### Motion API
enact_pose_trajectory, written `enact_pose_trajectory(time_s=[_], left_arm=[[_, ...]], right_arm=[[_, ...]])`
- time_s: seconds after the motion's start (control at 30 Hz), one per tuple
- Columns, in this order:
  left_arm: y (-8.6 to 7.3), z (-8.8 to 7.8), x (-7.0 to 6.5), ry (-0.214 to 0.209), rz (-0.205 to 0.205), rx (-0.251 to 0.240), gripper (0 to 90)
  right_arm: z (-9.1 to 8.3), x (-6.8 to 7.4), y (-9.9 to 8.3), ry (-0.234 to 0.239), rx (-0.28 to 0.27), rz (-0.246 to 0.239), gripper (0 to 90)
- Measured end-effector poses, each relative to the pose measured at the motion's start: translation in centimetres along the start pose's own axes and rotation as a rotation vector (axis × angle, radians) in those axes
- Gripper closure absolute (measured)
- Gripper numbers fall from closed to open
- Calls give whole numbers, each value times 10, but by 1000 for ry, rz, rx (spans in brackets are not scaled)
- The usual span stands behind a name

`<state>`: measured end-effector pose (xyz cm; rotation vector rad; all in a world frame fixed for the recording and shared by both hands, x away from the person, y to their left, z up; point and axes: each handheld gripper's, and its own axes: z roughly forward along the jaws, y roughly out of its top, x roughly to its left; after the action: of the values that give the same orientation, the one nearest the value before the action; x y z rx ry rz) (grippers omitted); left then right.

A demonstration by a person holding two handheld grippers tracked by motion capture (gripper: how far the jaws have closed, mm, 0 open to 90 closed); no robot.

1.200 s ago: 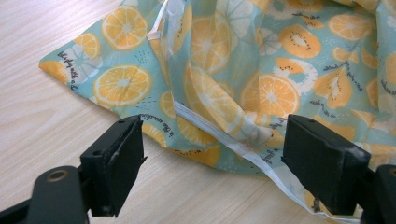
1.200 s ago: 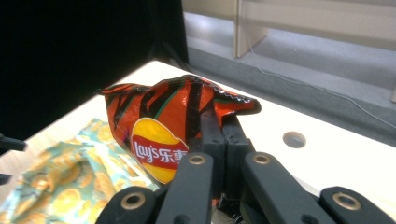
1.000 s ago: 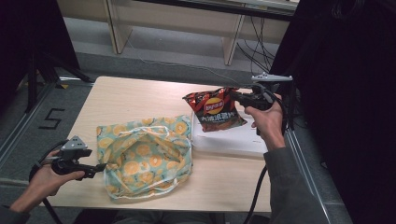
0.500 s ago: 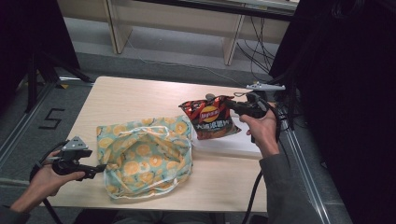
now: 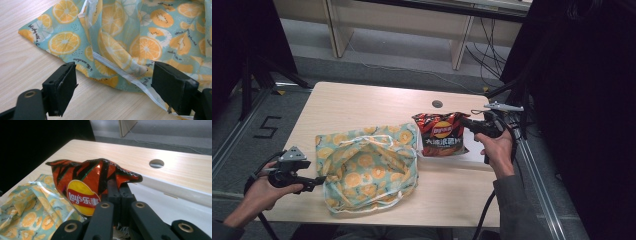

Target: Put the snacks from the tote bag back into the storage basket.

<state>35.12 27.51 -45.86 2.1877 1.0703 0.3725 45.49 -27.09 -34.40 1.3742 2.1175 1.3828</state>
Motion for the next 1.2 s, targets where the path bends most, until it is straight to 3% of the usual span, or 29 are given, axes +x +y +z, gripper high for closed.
enact_pose_trajectory(time_s=[0.07, 0.1, 0.13, 0.17, 0.33, 0.37, 0.4, 0.43, 0.5, 0.53, 0.57, 0.6, 0.67, 0.7, 0.87, 0.9, 0.97, 1.0, 1.07, 1.13, 1.17, 1.2], left_arm=[[0, 0, 0, 0, -2, 1, 194], [0, 0, -1, 0, -5, 0, 194], [0, 0, 0, 0, -4, 0, 194], [0, 0, 0, -5, -11, 7, 194], [0, 0, 1, 6, -1, 10, 194], [0, 0, 1, 0, -2, 12, 194], [0, 0, 1, -6, -2, 21, 194], [0, 0, 1, -4, -1, 19, 194], [0, 0, 1, -5, -2, 20, 194], [0, 0, 1, -5, -2, 20, 194], [0, 0, 1, -4, -1, 19, 194], [0, 0, 1, -2, -4, 14, 194], [0, 0, 1, -5, -2, 20, 194], [0, 0, 1, -4, -2, 20, 194], [0, 0, 2, -2, -5, 14, 194], [0, 1, 1, 3, -8, 7, 194], [0, 0, 2, 4, -5, 10, 194], [0, -1, 2, 4, -6, 5, 194], [0, -1, 3, 6, -8, 5, 194], [0, -1, 3, 6, -11, 1, 194], [0, -1, 3, 8, -11, 0, 194], [0, -1, 3, 8, -11, 0, 194]], right_arm=[[-1, -4, -2, 5, -8, -10, 900], [-2, -8, -6, -2, -15, 21, 900], [-2, -8, -6, -2, -15, 21, 900], [-5, -11, -10, -1, -5, 61, 900], [-6, -21, -19, -13, -16, 54, 900], [-7, -19, -20, -12, -4, 93, 900], [-6, -22, -21, -16, -12, 68, 900], [-7, -20, -22, -14, -6, 105, 900], [-6, -25, -22, -22, -14, 73, 899], [-6, -25, -22, -22, -14, 73, 899], [-6, -24, -23, -18, -5, 112, 897], [-5, -29, -23, -23, -16, 84, 894], [-4, -30, -23, -27, -16, 88, 885], [-4, -27, -23, -30, -12, 124, 883], [3, -35, -21, -45, -27, 94, 883], [4, -32, -20, -49, -16, 132, 884], [8, -36, -18, -63, -28, 107, 883], [10, -35, -18, -53, -22, 140, 884], [14, -39, -15, -63, -34, 115, 883], [15, -38, -14, -75, -26, 134, 883], [19, -42, -12, -83, -36, 102, 883], [19, -42, -12, -83, -36, 102, 883]])
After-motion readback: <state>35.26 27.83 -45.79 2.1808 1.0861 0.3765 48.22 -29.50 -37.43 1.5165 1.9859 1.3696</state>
